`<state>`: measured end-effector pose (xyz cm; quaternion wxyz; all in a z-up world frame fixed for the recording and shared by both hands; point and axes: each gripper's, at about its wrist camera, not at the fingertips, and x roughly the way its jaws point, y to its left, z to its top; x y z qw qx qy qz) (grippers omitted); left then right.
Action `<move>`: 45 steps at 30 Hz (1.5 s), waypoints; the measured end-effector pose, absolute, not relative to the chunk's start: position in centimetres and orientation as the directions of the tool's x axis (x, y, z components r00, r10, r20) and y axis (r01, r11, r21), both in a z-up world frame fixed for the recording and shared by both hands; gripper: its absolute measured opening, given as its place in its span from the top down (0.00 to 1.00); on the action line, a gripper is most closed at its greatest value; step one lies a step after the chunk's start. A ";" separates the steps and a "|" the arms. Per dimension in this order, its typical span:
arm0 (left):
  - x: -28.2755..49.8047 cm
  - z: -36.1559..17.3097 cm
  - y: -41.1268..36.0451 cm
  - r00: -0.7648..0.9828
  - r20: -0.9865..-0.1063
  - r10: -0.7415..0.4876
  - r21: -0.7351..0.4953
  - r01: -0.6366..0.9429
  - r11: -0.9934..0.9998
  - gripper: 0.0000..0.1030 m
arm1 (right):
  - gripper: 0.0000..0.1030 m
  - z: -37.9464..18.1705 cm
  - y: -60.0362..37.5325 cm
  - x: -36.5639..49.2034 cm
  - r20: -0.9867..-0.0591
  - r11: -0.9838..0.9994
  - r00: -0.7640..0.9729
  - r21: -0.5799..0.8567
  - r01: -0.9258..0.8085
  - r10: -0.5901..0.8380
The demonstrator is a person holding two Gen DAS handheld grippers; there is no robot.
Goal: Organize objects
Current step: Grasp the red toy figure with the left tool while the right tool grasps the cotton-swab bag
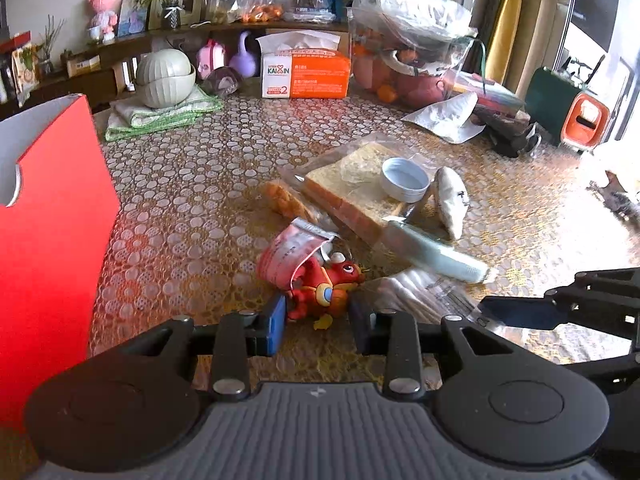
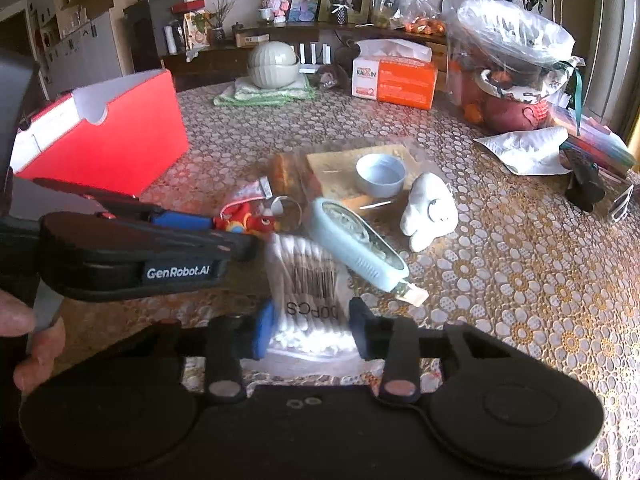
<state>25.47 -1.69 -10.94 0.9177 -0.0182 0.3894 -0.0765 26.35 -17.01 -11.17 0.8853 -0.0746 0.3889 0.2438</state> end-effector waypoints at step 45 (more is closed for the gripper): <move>15.7 1.5 7.9 0.776 -0.590 -0.222 -0.223 0.107 0.969 0.69 | 0.64 1.7 -12.0 19.5 -0.636 0.814 0.629 -0.002 -0.581 0.447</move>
